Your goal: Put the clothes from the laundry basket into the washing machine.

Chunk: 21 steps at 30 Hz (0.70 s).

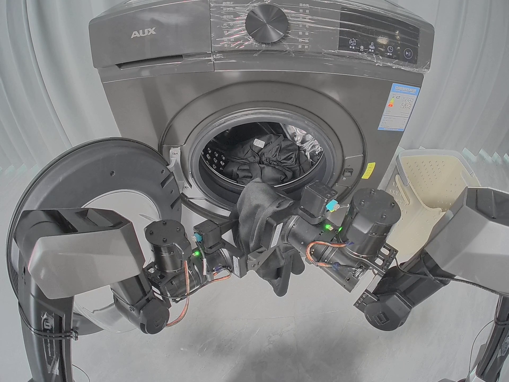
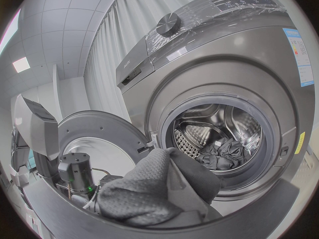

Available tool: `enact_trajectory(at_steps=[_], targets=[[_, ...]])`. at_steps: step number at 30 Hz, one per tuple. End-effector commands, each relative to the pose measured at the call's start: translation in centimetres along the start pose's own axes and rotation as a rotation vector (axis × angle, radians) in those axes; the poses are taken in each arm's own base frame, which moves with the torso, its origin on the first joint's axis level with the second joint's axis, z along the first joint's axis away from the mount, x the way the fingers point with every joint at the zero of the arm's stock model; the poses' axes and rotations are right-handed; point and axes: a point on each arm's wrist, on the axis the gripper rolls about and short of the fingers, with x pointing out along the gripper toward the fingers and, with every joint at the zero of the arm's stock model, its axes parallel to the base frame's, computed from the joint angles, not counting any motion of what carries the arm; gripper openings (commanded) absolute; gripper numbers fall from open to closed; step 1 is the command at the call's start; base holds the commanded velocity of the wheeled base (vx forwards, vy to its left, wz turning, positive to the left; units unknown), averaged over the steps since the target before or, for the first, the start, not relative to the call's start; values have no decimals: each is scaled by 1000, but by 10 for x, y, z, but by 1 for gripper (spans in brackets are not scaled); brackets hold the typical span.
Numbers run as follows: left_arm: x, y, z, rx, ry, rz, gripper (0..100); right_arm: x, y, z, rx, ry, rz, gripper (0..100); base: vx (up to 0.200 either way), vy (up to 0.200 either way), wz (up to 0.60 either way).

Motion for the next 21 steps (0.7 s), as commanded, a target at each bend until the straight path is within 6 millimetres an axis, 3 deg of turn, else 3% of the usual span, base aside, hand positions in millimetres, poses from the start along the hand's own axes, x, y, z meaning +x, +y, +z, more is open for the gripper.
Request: enact_trajectory(at_steps=[1, 2, 3, 12, 21], targets=[[6, 4, -6, -1, 0, 18, 100, -3, 7, 2, 4, 0, 17, 0, 0, 0, 0], [7, 4, -7, 1, -2, 23, 100, -3, 8, 1, 4, 3, 18, 0, 0, 0, 0], [8, 5, -7, 3, -2, 30, 0, -3, 9, 0, 6, 5, 21, 0, 0, 0, 0], [8, 4, -4, 2, -11, 31, 0, -7, 9, -1, 6, 18, 23, 0, 0, 0, 0], [0, 6, 15, 5, -55, 65, 0, -24, -24, -14, 0, 108, -83, 0, 0, 0, 0]])
